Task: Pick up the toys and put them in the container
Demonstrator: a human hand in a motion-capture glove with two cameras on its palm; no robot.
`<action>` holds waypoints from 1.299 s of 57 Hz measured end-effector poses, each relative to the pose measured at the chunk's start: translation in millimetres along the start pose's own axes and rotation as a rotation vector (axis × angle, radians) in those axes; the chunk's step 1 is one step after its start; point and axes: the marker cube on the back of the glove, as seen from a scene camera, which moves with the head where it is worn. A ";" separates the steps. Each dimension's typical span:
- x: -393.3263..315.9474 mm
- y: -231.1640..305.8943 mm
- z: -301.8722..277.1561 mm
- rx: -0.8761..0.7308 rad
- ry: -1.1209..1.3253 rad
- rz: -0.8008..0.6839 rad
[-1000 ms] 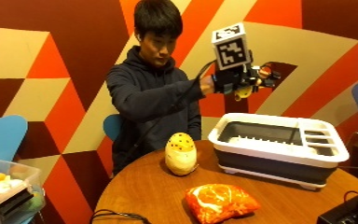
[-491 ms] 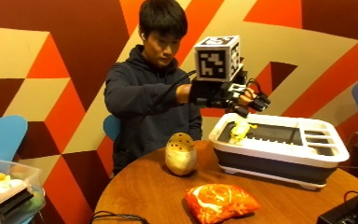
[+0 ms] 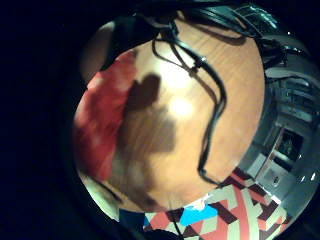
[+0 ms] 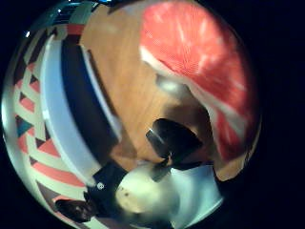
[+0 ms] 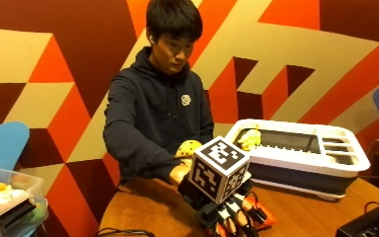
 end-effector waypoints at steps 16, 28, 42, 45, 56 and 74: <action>5.3 -14.3 -5.1 0.235 -0.123 -0.083; 1.6 18.6 -56.5 0.274 -0.152 -0.099; -39.2 92.3 -173.2 0.430 -0.159 -0.187; -59.3 102.4 -188.5 0.468 -0.198 -0.235; -150.7 101.3 -206.5 0.531 -0.270 -0.378; -275.3 44.6 -150.8 0.372 -0.215 -0.459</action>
